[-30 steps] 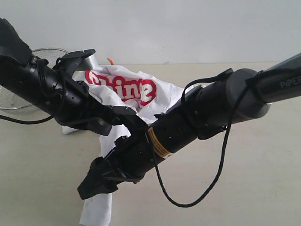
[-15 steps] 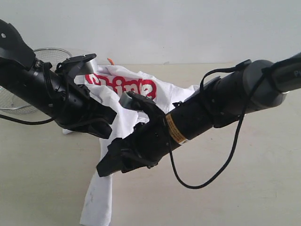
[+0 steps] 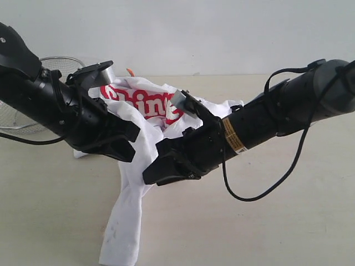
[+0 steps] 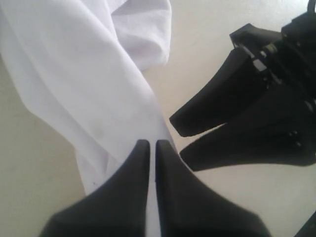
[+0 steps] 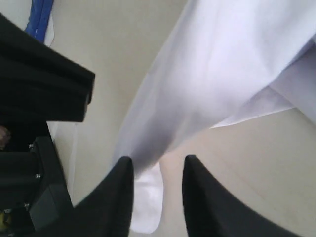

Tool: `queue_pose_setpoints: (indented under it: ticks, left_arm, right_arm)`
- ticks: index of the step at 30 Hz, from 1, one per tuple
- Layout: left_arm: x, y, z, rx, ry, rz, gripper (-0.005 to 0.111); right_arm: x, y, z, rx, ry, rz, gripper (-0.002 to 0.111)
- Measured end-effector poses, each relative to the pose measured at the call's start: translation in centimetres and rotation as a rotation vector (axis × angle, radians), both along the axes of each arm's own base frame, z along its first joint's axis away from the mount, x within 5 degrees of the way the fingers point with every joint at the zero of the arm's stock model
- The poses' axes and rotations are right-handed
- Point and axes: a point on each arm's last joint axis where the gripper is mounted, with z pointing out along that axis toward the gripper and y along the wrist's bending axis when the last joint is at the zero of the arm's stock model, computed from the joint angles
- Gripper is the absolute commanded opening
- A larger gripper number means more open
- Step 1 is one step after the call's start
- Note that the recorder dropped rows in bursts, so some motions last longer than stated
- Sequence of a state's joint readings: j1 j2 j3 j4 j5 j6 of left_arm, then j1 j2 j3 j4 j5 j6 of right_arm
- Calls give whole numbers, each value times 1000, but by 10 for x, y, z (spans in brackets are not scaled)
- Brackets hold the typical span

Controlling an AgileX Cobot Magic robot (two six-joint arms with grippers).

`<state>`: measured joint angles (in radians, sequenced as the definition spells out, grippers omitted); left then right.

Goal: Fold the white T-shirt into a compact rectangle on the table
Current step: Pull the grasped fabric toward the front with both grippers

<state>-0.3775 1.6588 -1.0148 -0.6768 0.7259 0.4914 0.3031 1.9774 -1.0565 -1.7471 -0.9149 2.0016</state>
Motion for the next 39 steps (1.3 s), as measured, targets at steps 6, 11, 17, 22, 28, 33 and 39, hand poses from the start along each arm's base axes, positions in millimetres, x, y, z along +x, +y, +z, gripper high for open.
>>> queue_pose_setpoints:
  ticks: [6,11,17,22,28,33,39]
  left_arm:
    - [-1,0,0,-5,13,-4,4]
    - [-2,-1,0,-7,19,-6,4]
    - [-2,-1,0,-7,21,-8,4]
    - [-2,-1,0,-8,22,-7,4]
    - [-2,-1,0,-8,22,-7,4]
    - [-2,-1,0,-8,22,-7,4]
    - [-2,-1,0,-8,23,-10,4]
  right_arm:
    - [1,-4,1,17,10,4,0]
    - [0,-3,2,23,11,12,0]
    - [0,-3,2,26,12,15,0]
    - [0,-3,2,26,18,11,0]
    - [0,-3,2,27,28,5,0]
    - [0,-3,2,27,29,4,0]
    - [-1,-3,2,28,33,3,0]
